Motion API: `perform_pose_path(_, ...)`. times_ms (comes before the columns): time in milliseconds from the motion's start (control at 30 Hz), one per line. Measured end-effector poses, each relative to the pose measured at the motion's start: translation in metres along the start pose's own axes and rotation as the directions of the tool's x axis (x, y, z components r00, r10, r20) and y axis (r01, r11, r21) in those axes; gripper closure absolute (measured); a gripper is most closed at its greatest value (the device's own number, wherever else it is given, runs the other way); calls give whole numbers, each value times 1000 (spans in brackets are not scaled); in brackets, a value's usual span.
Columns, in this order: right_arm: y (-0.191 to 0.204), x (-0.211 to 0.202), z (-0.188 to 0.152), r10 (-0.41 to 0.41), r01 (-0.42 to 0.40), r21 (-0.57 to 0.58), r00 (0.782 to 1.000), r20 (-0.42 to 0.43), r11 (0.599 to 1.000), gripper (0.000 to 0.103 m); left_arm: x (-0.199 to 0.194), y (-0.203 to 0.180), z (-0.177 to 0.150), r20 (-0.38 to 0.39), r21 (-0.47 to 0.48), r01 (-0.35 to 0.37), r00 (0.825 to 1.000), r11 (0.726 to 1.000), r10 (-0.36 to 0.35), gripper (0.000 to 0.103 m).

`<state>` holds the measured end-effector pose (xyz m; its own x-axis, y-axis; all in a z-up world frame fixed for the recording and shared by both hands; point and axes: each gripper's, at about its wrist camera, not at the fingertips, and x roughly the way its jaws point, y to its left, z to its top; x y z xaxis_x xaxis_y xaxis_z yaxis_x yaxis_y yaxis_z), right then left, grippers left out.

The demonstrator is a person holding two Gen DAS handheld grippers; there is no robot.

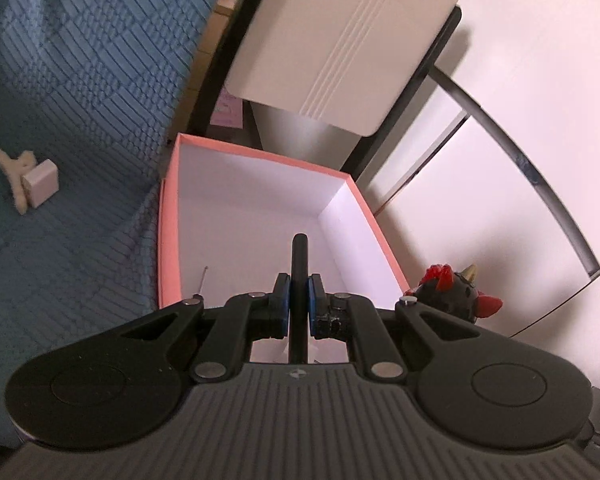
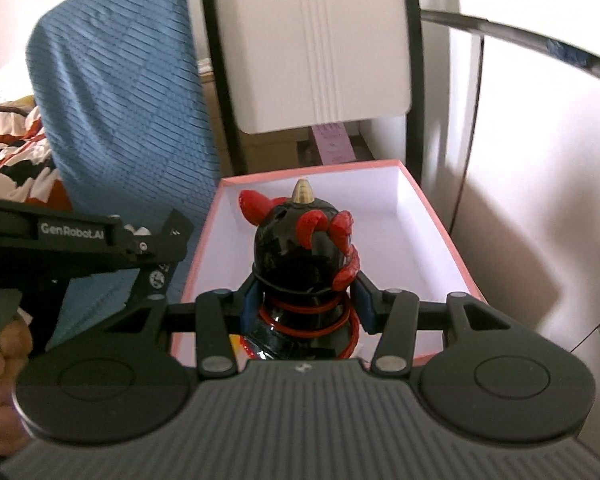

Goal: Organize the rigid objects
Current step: 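Carry the USB stick and figurine with both tools over the pink box, then open the left tool to drop the USB stick while the right tool releases the figurine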

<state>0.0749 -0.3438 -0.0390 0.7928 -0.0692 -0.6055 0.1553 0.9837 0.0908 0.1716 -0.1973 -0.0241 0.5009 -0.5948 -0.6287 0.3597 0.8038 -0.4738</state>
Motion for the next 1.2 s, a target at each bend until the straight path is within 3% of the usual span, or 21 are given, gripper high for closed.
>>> perform_pose_path(700,-54,97,-13,-34,48,70,981,-191,996,52,129,10,1,-190,-4,-48,981,999,46,92)
perform_pose_path(1200,-65,128,-20,-41,78,118,958,-283,990,50,143,11,0,-204,-6,-63,977,998,60,91)
